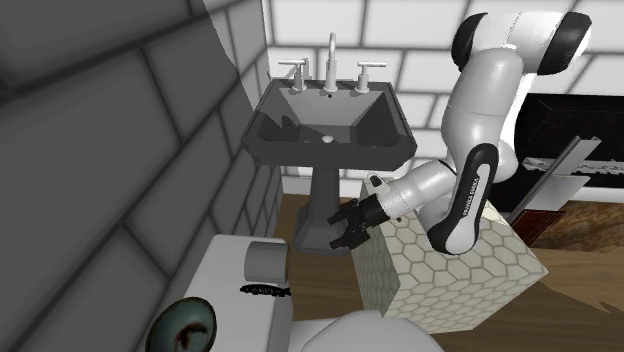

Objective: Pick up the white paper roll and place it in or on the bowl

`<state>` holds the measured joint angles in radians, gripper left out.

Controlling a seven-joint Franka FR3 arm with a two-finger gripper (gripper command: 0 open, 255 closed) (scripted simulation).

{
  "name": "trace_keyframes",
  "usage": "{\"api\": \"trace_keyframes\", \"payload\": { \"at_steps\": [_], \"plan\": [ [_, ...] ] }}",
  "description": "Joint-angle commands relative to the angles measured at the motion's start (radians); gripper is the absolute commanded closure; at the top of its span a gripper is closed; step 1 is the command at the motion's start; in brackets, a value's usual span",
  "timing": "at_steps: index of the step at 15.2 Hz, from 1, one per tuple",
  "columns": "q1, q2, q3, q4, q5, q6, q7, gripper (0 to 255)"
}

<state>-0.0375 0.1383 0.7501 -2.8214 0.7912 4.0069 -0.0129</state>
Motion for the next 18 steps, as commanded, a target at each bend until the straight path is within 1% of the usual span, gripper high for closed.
{"api": "trace_keyframes", "payload": {
  "at_steps": [1,2,4,6,7,14,18],
  "plan": [
    [0.018,0.203,-0.035,0.096,-0.027,0.204,-0.033,0],
    [0.042,0.281,-0.065,0.147,-0.045,0.272,-0.041,0],
    [0.089,0.413,-0.123,0.255,-0.081,0.379,-0.050,0],
    [0.132,0.523,-0.174,0.369,-0.113,0.454,-0.055,0],
    [0.146,0.555,-0.190,0.407,-0.123,0.473,-0.056,0],
    [0.147,0.613,-0.231,0.514,-0.164,0.423,-0.085,0],
    [0.147,0.618,-0.234,0.523,-0.167,0.419,-0.088,0]
  ]
}}
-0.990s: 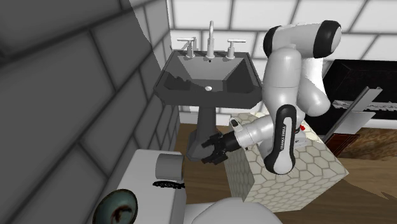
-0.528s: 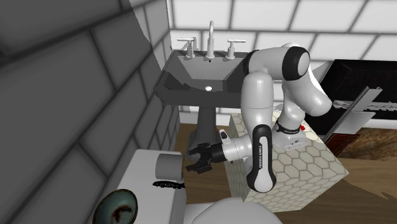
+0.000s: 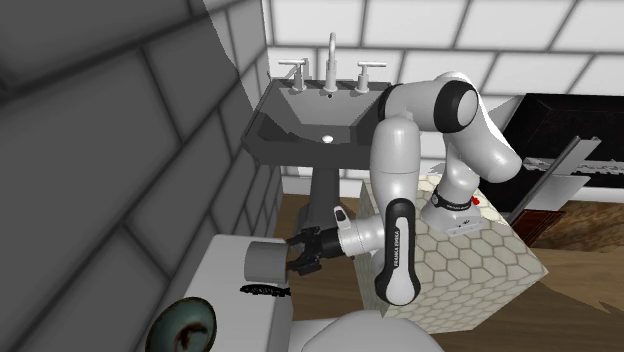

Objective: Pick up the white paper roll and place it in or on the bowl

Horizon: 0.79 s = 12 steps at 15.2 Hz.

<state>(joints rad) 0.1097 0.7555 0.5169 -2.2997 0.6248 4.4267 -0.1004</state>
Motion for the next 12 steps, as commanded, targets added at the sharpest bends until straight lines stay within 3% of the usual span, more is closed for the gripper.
{"api": "trace_keyframes", "payload": {
  "at_steps": [1,4,5,12],
  "plan": [
    [0.000,0.001,-0.001,0.001,-0.001,-0.001,0.000,0],
    [0.000,0.000,0.000,0.001,-0.001,-0.001,0.000,0],
    [0.000,0.000,0.000,0.001,-0.001,-0.001,0.000,255],
    [-0.001,0.000,0.000,0.000,-0.001,-0.001,0.000,255]
  ]
}}
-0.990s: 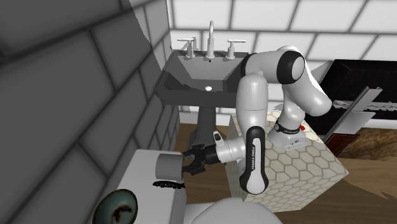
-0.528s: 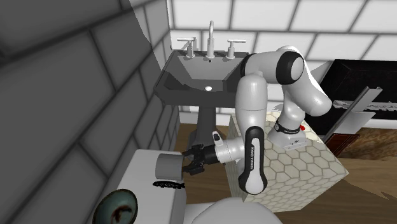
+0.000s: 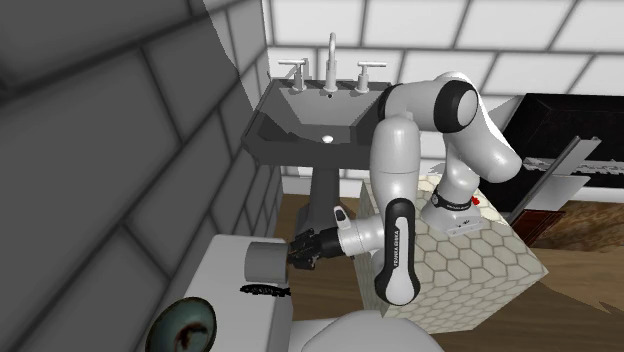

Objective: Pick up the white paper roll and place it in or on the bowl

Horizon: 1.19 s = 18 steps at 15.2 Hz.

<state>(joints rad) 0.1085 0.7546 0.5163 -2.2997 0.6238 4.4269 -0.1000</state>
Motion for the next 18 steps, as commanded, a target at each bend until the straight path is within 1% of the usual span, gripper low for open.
{"api": "trace_keyframes", "payload": {
  "at_steps": [1,2,18],
  "plan": [
    [0.000,0.000,0.000,-0.001,0.000,-0.001,0.000,255],
    [0.001,0.002,0.000,0.001,0.000,-0.001,0.000,255],
    [-0.043,-0.251,0.081,-0.071,0.136,-0.150,-0.070,255]
  ]
}}
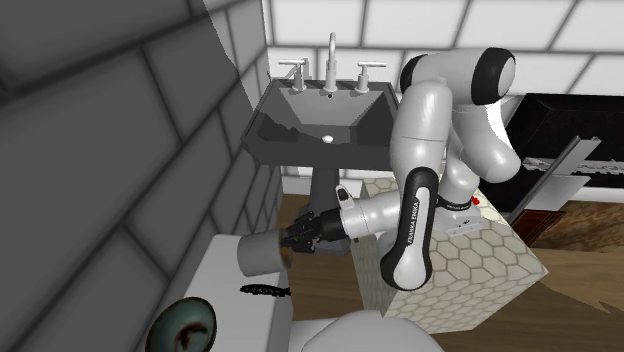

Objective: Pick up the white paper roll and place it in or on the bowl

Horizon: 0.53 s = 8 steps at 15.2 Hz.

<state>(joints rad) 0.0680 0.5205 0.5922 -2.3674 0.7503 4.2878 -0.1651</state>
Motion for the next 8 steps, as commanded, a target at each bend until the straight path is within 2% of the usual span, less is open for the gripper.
{"api": "trace_keyframes", "payload": {
  "at_steps": [1,8],
  "plan": [
    [-0.005,-0.033,0.009,-0.005,0.019,-0.022,-0.011,255],
    [-0.019,-0.143,0.036,-0.013,0.092,-0.105,-0.055,255]
  ]
}}
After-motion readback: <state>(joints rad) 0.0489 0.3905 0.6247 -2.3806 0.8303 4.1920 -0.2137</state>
